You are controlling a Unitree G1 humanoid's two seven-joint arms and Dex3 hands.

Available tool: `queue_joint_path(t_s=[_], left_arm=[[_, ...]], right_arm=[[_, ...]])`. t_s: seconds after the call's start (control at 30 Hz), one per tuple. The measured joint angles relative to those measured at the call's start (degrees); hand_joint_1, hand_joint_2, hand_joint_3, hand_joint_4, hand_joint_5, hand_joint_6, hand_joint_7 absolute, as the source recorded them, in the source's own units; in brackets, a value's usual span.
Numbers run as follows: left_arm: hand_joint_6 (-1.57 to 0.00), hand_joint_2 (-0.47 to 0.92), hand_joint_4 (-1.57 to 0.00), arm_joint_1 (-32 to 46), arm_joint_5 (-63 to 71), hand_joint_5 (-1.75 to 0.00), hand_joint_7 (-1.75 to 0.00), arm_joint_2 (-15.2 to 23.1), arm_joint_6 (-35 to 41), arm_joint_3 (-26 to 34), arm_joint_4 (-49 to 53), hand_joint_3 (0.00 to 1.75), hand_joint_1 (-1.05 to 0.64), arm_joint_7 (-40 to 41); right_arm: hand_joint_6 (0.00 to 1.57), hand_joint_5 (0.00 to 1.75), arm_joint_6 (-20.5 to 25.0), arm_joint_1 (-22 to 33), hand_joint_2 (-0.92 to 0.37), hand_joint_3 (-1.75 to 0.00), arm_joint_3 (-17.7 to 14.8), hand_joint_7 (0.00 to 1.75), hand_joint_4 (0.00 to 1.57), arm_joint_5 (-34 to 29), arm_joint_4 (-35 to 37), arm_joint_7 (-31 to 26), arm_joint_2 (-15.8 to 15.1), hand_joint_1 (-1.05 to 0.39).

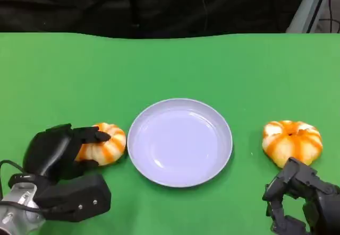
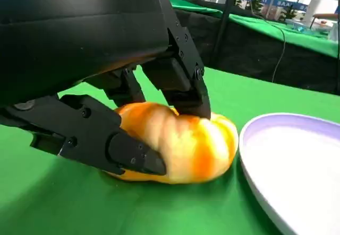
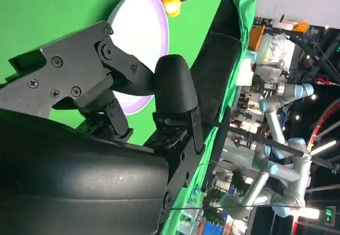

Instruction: Grasp the bread from the table and place it into the plate.

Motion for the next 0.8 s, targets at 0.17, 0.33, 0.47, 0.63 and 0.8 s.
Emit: queue_joint_path(t_s=[0.17, 0.33, 0.47, 0.63, 0.8], left_arm=[[-0.94, 0.63, -0.77, 0.0, -0.58, -1.75, -1.25, 0.01, -0.76, 0.6, 0.0, 0.9, 0.11, 0.2], [-0.96, 0.59, -0.76, 0.33, -2.53, -1.72, -1.17, 0.51, -1.38, 2.56, -3.59, 0.89, 0.12, -0.79], [-0.98, 0.57, -0.78, -0.35, -4.33, -1.65, -1.11, 2.27, -1.0, 5.02, -10.21, 0.87, 0.13, -3.47], [-0.97, 0.53, -0.79, -0.29, -4.1, -1.64, -1.12, 2.07, -0.33, 5.17, -16.98, 1.01, 0.07, -5.84], [-1.01, 0.54, -0.83, -0.11, -4.1, -1.56, -1.03, 0.51, 1.9, 5.05, -22.27, 1.0, 0.04, -9.64]], right_arm=[[0.7, 1.75, 0.36, 0.0, -0.59, -1.08, 0.05, 1.64, 0.8, 0.0, -0.4, 0.0, 0.0, -0.1], [0.7, 1.75, 0.44, -0.04, -0.59, -1.08, 0.03, 1.64, 0.81, 0.23, -0.31, 0.08, -0.01, -0.09], [0.7, 1.75, 0.35, -0.49, -0.58, -1.09, -0.07, 1.64, 0.81, 0.34, 0.11, 0.11, -0.05, -0.09], [0.7, 1.75, 0.14, -0.85, -0.58, -1.09, -0.15, 1.64, 0.82, 0.31, 0.89, 0.09, -0.11, -0.11], [0.7, 1.75, 0.15, -0.9, -0.58, -1.09, -0.15, 1.64, 0.81, 0.27, 0.87, 0.07, -0.1, -0.1]])
